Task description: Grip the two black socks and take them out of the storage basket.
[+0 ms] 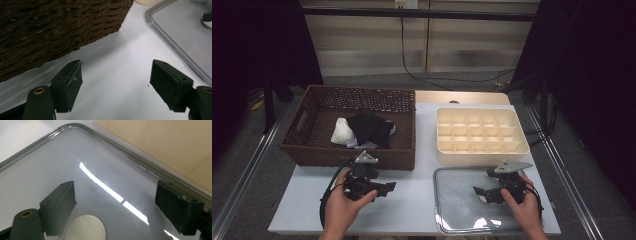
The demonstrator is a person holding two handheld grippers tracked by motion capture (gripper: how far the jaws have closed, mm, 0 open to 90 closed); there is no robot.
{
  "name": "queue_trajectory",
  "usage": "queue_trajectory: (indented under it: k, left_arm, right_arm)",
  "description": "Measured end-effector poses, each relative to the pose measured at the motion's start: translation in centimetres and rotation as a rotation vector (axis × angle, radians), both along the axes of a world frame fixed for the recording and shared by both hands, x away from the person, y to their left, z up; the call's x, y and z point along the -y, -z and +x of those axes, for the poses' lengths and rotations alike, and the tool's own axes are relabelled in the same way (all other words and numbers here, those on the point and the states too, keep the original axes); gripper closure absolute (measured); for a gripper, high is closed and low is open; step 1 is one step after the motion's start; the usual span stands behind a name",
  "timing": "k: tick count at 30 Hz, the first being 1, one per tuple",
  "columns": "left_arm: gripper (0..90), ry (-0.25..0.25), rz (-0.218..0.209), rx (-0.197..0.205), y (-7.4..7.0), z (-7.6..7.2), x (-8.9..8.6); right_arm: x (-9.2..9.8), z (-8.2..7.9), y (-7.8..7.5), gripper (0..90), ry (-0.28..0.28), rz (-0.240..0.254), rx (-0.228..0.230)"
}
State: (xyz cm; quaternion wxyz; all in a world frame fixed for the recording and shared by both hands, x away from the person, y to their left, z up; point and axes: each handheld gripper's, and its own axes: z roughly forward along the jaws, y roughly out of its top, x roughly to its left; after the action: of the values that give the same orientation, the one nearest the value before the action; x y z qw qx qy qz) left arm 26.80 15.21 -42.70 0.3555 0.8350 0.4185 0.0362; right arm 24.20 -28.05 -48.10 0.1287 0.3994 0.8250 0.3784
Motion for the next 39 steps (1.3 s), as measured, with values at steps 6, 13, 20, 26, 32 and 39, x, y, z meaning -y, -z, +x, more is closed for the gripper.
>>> queue_trajectory:
  k: [6,13,20,26,32,39]
  left_arm:
    - [25.2,-0.010,0.014,0.014,-1.0,0.2,-1.2]
    - [25.3,-0.030,0.012,0.023,-2.1,0.5,-2.0]
    - [25.3,-0.050,0.006,0.029,-3.4,0.8,-2.8]
    - [25.3,-0.055,0.010,0.036,-4.6,1.3,-3.3]
    - [25.3,-0.059,0.004,0.037,-5.4,1.6,-3.4]
    - [25.4,-0.052,0.011,0.037,-6.3,2.1,-3.6]
  right_arm:
    - [-0.1,-0.2,0.2,15.2,-0.013,-0.021,0.029]
    - [-0.3,-0.2,0.2,15.1,-0.010,-0.035,0.032]
    - [-0.4,-0.3,0.3,14.6,-0.014,-0.054,0.042]
    - [-0.5,-0.4,0.3,14.3,-0.011,-0.058,0.039]
    - [-0.5,-0.4,0.3,14.3,-0.011,-0.060,0.046]
    - [-0.5,-0.4,0.3,14.2,-0.012,-0.061,0.046]
